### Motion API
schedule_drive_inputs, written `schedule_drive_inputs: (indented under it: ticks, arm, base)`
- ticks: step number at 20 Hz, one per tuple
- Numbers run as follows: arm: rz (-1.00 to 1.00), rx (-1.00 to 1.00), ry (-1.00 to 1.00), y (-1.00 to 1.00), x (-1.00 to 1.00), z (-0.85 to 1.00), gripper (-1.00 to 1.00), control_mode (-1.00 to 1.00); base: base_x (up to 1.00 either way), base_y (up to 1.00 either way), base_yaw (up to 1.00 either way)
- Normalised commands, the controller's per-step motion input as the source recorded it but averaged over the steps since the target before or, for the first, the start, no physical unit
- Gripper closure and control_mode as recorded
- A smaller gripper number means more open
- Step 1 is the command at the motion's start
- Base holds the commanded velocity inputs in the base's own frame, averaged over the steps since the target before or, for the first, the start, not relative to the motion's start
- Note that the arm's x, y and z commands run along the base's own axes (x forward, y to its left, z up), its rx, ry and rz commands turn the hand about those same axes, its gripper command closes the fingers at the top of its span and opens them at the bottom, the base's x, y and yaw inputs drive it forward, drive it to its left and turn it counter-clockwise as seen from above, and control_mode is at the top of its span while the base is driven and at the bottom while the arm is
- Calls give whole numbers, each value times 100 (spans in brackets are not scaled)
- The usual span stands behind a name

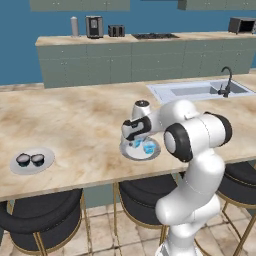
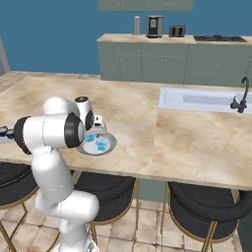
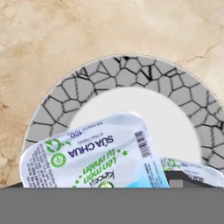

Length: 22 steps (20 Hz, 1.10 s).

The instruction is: Place two yogurt containers on each plate.

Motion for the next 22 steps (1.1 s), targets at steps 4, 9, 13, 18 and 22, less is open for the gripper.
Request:
schedule_drive_inputs:
  ticks: [4, 9, 13, 18, 22]
  arm:
    - [0, 0, 0, 0, 0, -10, -100, -100]
    - [0, 0, 0, 0, 0, 17, -100, -100]
    - [0, 0, 0, 2, 0, 32, -100, -100]
    - [0, 0, 0, 1, -3, 31, -100, -100]
    - [0, 9, -14, -39, -86, 54, -100, -100]
  base:
    - [0, 0, 0]
    - [0, 0, 0]
    - [0, 0, 0]
    - [0, 0, 0]
    - [0, 0, 0]
